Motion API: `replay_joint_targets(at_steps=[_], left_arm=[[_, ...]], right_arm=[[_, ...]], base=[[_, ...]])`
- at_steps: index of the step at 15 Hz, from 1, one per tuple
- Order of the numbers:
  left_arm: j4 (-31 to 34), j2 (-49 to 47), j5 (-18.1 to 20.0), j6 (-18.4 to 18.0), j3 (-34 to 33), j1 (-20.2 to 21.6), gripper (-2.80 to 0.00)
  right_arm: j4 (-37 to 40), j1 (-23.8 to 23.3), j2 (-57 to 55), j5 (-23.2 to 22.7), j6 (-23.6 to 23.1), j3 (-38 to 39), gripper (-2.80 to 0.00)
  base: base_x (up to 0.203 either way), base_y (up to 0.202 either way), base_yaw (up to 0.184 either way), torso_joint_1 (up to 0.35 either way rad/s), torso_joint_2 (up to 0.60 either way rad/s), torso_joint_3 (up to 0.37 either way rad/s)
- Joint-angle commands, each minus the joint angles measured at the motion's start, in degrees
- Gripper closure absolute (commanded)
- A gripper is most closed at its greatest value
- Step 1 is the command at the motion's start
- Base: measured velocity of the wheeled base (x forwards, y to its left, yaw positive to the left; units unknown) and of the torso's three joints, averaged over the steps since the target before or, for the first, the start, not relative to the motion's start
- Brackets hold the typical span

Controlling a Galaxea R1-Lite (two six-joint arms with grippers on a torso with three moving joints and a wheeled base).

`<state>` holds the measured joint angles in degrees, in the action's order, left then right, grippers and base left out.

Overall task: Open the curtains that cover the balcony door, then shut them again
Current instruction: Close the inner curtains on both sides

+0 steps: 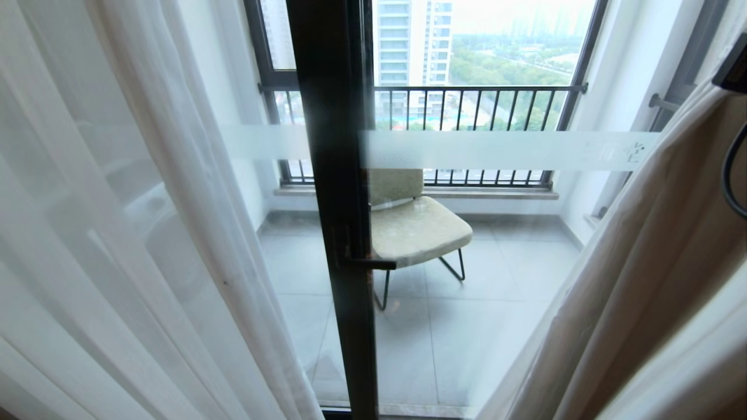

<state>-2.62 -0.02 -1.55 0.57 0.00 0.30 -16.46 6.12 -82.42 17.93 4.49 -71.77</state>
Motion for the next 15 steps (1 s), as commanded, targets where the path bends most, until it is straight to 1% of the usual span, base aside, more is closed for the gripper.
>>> replay_joint_targets(at_steps=[1,15], left_arm=[[0.0,0.0,0.0,0.0,0.0,0.0,0.00],[0.0,0.0,0.0,0.0,0.0,0.0,0.00]], right_arm=[[-0.3,0.1,-1.6,0.1,0.0,-1.0,0.00],[-0.3,0.1,-2.0,0.1,0.0,-2.3,0.00]], base=[[0.000,0.189,-0.002,0.002,0.00,0.002],[0.000,0.191,0.001,0.002,0.00,0.003]])
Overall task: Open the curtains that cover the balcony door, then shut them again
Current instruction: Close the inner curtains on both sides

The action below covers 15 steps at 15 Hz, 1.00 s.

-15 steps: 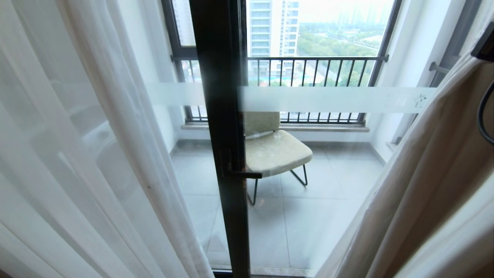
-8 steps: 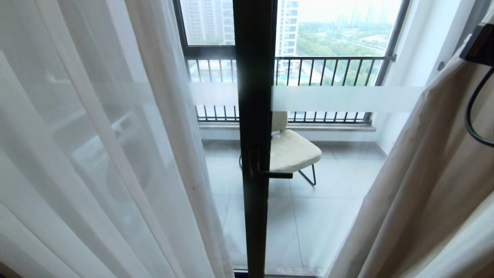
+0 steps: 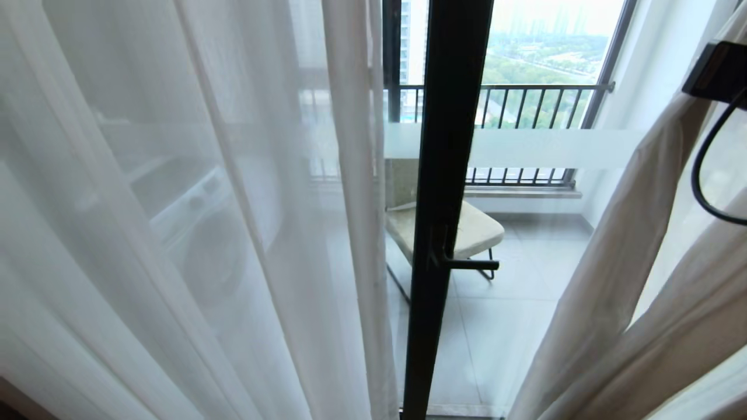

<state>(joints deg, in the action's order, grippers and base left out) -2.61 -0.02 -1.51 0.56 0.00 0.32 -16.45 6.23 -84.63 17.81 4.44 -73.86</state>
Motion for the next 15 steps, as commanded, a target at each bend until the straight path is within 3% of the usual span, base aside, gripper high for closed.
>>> replay_joint_targets(at_steps=[1,15], left_arm=[[0.0,0.0,-0.1,0.1,0.0,0.0,0.00],[0.0,0.0,0.0,0.1,0.0,0.0,0.00]], right_arm=[[-0.3,0.0,0.2,0.2,0.0,-0.2,0.00],[-0.2,0.3,-0.5,0.2,0.0,-0.9,0.00]], base=[[0.000,0.194,0.000,0.002,0.00,0.002],[0.000,0.190,0.001,0.003,0.00,0.002]])
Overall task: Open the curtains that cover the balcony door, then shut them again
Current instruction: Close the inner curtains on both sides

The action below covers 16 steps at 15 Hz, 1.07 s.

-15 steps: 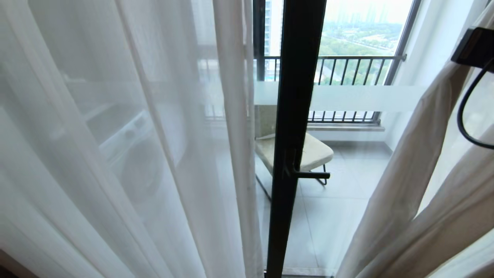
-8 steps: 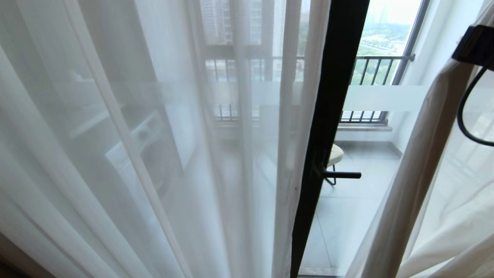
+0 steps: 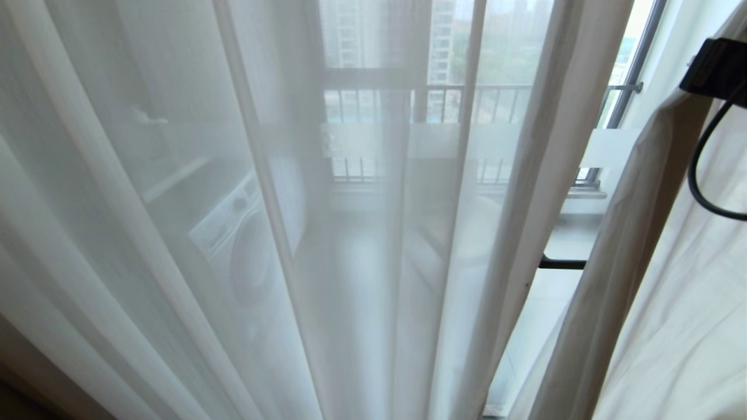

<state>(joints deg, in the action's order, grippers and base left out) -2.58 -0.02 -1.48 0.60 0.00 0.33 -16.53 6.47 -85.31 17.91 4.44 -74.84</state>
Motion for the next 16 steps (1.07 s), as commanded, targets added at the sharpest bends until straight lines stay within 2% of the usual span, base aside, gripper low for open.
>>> replay_joint_targets(at_steps=[1,11,16], left_arm=[[-0.1,0.0,0.0,0.0,0.0,0.0,0.00],[-0.1,0.0,-0.1,-0.1,0.0,0.0,0.00],[-0.1,0.0,-0.1,-0.1,0.0,0.0,0.00]], right_arm=[[-0.1,0.0,0.2,0.1,0.0,0.0,0.00],[-0.1,0.0,0.8,0.1,0.0,0.4,0.00],[0.0,0.0,0.8,0.1,0.0,0.3,0.00]], base=[[0.000,0.187,0.004,0.002,0.00,0.002],[0.000,0.190,0.001,0.002,0.00,0.001],[0.000,0.021,0.000,0.000,0.00,0.000]])
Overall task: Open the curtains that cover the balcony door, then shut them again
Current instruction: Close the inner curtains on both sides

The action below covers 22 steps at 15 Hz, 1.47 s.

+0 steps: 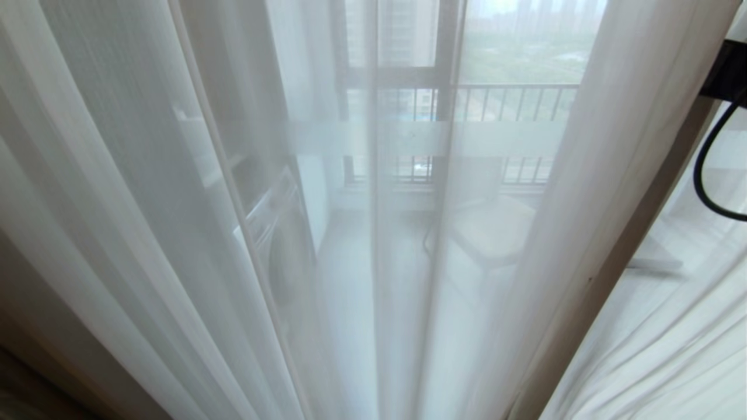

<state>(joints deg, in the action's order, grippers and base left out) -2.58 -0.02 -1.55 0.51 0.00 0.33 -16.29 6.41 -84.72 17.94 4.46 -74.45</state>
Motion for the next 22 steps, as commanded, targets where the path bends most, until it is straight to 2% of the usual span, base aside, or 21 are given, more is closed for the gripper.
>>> replay_joint_targets(at_steps=[1,9,13,17,22], left_arm=[[-0.1,0.0,0.0,0.0,0.0,0.0,0.00],[-0.1,0.0,-0.1,0.0,0.0,0.0,0.00],[-0.1,0.0,0.0,0.0,0.0,0.0,0.00],[-0.1,0.0,0.0,0.0,0.0,0.0,0.00],[-0.1,0.0,-0.1,0.0,0.0,0.0,0.00]], right_arm=[[-0.2,0.1,0.2,0.1,0.0,-0.2,0.00],[0.2,-0.1,2.5,0.1,0.2,-1.2,0.00],[1.7,0.7,-0.2,-0.1,-0.3,-9.0,0.00],[3.0,9.3,-1.9,-0.1,-0.7,-14.1,0.00],[3.2,21.3,-5.9,-0.4,-4.6,-19.0,0.00]], base=[[0.000,0.000,0.000,0.000,0.00,0.000],[0.000,0.000,0.000,0.000,0.00,0.000],[0.000,0.000,0.000,0.000,0.00,0.000],[0.000,0.000,0.000,0.000,0.00,0.000],[0.000,0.000,0.000,0.000,0.00,0.000]])
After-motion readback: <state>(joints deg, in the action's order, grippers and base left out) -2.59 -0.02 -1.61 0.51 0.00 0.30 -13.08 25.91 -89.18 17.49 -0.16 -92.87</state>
